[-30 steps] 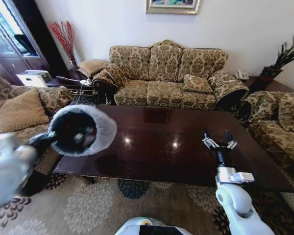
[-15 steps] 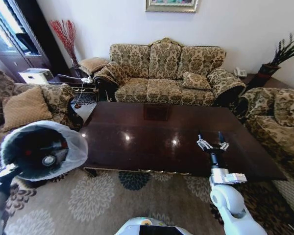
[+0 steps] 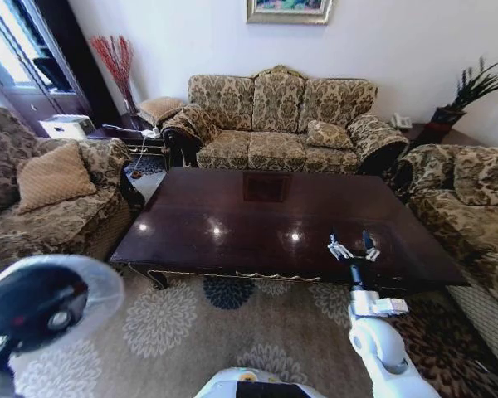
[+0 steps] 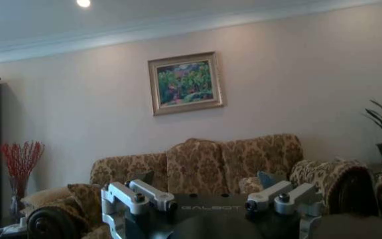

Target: Move to the front of the table and place the trash on the table into the trash bin.

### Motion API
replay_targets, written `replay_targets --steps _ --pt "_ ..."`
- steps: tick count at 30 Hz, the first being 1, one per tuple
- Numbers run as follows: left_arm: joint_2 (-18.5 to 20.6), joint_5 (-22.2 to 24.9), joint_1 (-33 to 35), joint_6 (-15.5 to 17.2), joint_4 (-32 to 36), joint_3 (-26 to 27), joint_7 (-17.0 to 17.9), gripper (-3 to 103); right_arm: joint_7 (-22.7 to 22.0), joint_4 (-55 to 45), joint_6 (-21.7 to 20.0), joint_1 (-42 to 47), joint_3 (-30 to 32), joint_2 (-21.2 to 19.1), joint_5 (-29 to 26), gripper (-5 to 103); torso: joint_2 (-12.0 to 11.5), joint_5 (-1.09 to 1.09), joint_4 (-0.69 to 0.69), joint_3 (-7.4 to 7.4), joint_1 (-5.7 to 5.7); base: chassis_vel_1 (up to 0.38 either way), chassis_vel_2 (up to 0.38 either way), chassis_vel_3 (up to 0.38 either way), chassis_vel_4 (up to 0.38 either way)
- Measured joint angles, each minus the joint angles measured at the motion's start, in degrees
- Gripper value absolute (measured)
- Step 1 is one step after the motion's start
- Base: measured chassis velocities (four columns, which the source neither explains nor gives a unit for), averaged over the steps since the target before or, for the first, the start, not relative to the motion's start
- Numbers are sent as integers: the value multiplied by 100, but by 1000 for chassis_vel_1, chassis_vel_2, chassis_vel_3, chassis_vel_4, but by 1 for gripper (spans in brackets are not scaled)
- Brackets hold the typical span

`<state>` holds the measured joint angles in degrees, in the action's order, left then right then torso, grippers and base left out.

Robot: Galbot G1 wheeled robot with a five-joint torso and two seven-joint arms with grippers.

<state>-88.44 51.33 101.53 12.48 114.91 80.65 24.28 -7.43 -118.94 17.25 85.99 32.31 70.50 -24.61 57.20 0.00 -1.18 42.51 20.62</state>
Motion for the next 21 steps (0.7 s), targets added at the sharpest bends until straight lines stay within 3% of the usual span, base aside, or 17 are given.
replay_targets --steps 7,15,21 --pt "10 -253 -188 -417 -1489 -484 -69 0 0 -19 -55 -24 9 106 72 100 3 3 -2 -4 -11 -33 -43 35 67" --pt "132 196 -595 -389 -2698 -1048 -91 0 0 -89 20 27 21 173 210 100 2 -4 -1 -2 -8 -92 -108 99 106" --pt "497 581 -1092 -194 -3638 -1399 -139 0 0 -236 7 120 115 152 269 100 2 -3 2 -2 -7 -36 -35 36 4"
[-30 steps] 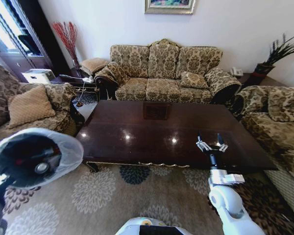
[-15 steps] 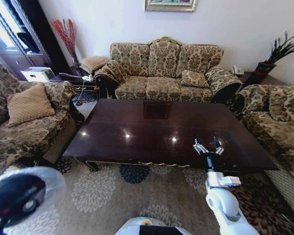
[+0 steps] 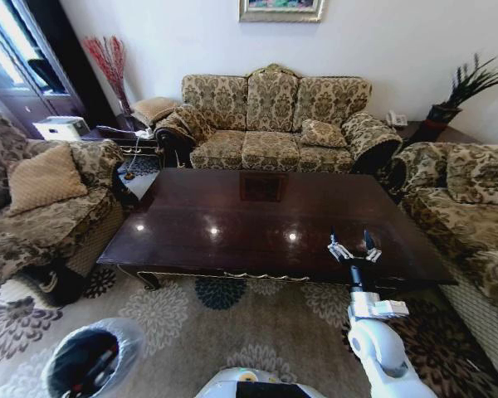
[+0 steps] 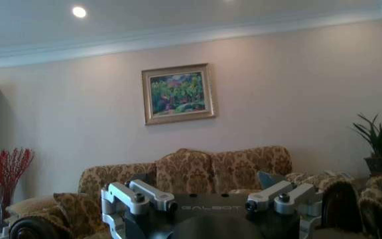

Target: Move to the front of the table and place the trash on the table into the trash bin.

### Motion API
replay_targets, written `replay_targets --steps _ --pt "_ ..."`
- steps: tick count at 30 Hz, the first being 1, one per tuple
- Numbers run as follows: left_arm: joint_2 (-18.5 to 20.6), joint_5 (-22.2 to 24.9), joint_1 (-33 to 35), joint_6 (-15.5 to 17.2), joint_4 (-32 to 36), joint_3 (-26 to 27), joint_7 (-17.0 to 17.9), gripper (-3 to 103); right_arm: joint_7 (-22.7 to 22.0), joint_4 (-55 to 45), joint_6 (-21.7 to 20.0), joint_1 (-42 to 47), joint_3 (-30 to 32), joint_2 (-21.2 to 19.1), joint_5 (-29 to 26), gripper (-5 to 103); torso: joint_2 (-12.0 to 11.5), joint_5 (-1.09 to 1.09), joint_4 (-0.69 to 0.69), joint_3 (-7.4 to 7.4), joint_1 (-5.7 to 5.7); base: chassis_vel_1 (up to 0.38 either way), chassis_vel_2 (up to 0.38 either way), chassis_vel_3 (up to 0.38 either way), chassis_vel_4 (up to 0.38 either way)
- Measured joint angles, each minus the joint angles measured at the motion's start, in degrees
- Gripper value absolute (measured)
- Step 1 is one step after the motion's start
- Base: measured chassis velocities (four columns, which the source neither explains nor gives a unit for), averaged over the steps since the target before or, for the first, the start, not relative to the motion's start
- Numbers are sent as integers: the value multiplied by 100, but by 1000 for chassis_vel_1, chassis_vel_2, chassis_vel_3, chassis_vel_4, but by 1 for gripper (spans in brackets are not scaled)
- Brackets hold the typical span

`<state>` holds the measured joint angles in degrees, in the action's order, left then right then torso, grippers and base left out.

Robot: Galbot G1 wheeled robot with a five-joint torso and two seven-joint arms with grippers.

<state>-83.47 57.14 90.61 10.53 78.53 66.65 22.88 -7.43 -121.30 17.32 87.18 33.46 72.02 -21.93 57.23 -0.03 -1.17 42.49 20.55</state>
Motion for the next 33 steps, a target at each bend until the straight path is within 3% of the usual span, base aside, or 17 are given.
replay_targets --steps 4,10,14,19,25,27,29,30,33 --pt "201 28 -469 17 -985 -324 -116 0 1 -154 2 164 99 5 59 100 0 7 -4 0 0 0 0 0 0" --pt "197 26 -790 20 -1376 -525 -176 0 1 -216 40 306 173 -27 104 100 0 -3 -2 0 0 0 0 0 0" --pt "108 -11 -977 16 -1602 -652 -193 0 1 -245 45 413 202 -35 194 100 0 5 0 0 0 0 0 0 0" --pt "126 -64 -1176 -286 -2054 -774 -240 0 1 -268 45 463 266 -19 271 100 0 2 -3 0 -1 0 0 0 0" --pt "165 -87 -1228 -325 -2307 -810 -335 -2 1 -267 67 556 346 -2 273 100 0 3 -3 0 0 0 0 0 0" --pt "167 -81 -1244 -280 -2361 -807 -348 3 1 -257 79 585 384 4 262 100 0 2 -1 -1 0 0 0 0 0" --pt "166 -67 -1233 -30 -2424 -743 -412 14 1 -235 101 620 445 15 234 100 1 -1 -5 0 -1 0 0 0 0" --pt "166 -67 -1233 -30 -2424 -743 -412 14 1 -235 101 620 445 15 234 100 1 -1 -5 0 -1 0 0 0 0" --pt "118 -108 -1160 249 -2394 -683 -628 30 1 -220 128 645 502 30 184 100 1 5 -2 -1 0 0 0 0 0"
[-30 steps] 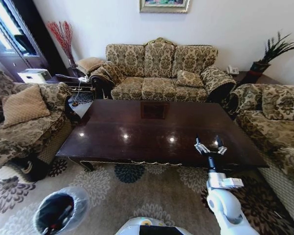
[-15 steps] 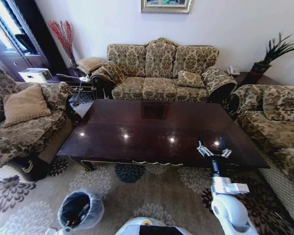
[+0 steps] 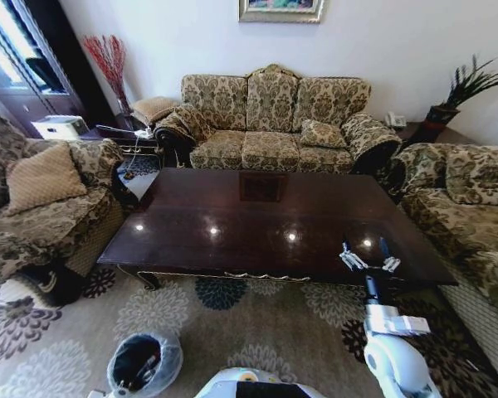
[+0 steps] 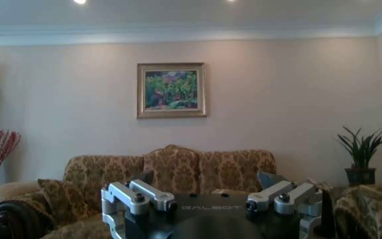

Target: Move to the front of the table and place the trash on the table into the trash bin.

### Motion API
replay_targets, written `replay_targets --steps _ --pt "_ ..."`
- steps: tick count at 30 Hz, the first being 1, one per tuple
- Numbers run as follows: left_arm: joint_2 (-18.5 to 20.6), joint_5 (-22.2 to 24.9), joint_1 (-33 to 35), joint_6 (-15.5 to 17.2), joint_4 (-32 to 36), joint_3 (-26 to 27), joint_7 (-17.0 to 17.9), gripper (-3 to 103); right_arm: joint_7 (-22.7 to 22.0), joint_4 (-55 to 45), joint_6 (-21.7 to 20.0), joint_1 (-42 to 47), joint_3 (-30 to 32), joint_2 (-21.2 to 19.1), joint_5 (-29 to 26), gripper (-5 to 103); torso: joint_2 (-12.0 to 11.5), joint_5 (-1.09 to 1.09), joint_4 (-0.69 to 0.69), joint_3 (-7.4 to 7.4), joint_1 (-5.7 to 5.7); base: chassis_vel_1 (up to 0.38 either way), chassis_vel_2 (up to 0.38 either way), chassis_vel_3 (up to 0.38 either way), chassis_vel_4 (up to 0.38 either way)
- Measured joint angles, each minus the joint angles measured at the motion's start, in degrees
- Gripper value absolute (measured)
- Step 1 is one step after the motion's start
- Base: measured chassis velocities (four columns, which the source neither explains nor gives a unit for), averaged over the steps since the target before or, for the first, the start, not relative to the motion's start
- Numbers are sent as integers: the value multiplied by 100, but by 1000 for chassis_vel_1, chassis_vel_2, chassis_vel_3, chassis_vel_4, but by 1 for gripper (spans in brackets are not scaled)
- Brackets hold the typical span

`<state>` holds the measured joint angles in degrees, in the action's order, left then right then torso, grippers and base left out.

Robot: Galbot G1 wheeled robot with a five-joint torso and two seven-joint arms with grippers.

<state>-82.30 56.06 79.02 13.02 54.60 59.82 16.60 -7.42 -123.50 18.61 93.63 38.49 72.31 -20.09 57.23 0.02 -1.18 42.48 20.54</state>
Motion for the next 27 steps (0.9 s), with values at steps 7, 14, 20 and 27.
replay_targets --steps 7,14,20,27 --pt "-148 -154 491 363 721 202 -651 51 0 123 112 34 59 100 -128 100 0 -2 -1 0 0 0 0 0 0" --pt "-156 -225 1054 717 1581 492 -650 79 0 269 209 61 43 131 -288 100 0 -3 -1 0 0 0 0 0 0" --pt "-370 127 1566 1287 2752 906 -538 98 0 239 73 65 83 151 -404 100 0 -3 -2 0 0 0 0 0 0" --pt "-570 621 1883 1087 4633 1074 -691 100 0 -222 -539 410 151 163 -396 100 0 1 -2 0 0 0 0 0 0"
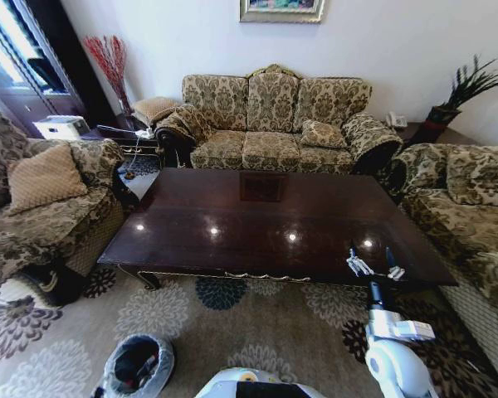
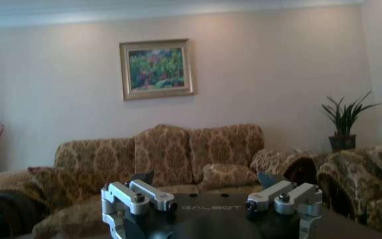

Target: Move to the front of the table and place the trash on the table into the trash bin.

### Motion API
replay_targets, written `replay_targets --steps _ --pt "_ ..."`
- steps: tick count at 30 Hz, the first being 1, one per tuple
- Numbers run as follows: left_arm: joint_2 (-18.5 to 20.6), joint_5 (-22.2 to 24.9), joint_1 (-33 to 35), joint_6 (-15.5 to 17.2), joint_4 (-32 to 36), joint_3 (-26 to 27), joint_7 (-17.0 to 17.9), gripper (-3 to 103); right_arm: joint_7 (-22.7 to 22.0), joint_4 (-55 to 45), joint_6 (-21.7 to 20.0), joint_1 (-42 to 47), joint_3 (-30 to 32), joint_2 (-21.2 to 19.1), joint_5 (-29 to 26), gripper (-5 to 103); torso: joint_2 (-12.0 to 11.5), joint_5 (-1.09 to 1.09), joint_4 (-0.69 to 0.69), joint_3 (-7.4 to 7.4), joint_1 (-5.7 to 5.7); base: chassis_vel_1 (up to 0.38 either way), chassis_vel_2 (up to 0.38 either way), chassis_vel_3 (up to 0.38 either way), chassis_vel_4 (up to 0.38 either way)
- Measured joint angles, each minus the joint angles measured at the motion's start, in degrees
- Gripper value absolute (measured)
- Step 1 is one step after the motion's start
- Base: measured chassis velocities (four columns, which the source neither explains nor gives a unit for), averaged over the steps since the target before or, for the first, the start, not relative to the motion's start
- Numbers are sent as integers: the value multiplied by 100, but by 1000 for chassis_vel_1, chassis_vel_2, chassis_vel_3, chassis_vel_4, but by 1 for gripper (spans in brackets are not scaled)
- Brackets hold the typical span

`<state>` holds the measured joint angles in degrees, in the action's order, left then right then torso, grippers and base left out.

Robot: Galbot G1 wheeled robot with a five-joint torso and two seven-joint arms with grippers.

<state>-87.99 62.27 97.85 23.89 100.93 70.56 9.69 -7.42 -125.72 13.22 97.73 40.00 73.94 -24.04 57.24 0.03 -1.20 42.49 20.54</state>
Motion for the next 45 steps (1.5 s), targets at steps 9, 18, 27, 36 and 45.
replay_targets --steps 9,18,27,36,45 --pt "921 -2726 98 -1231 3152 -1324 -1734 100 0 -260 116 891 -121 230 697 100 0 -3 6 0 0 0 0 0 0" --pt "1242 -3764 304 -1757 4244 -2198 -1757 100 0 -927 457 1386 -566 512 994 100 0 -3 4 0 0 0 0 0 0" --pt "1381 -3813 272 -1649 4289 -2342 -1617 100 0 -1239 435 1501 -750 662 1256 100 -1 -2 1 0 0 0 0 0 0" --pt "1373 -3789 268 -1637 4241 -2326 -1602 100 0 -1237 427 1490 -747 657 1254 100 -1 -2 1 0 0 0 0 0 0" --pt "1368 -3772 265 -1633 4219 -2315 -1597 100 0 -1222 422 1482 -744 654 1248 100 -1 -2 1 0 0 -8 -11 8 13"
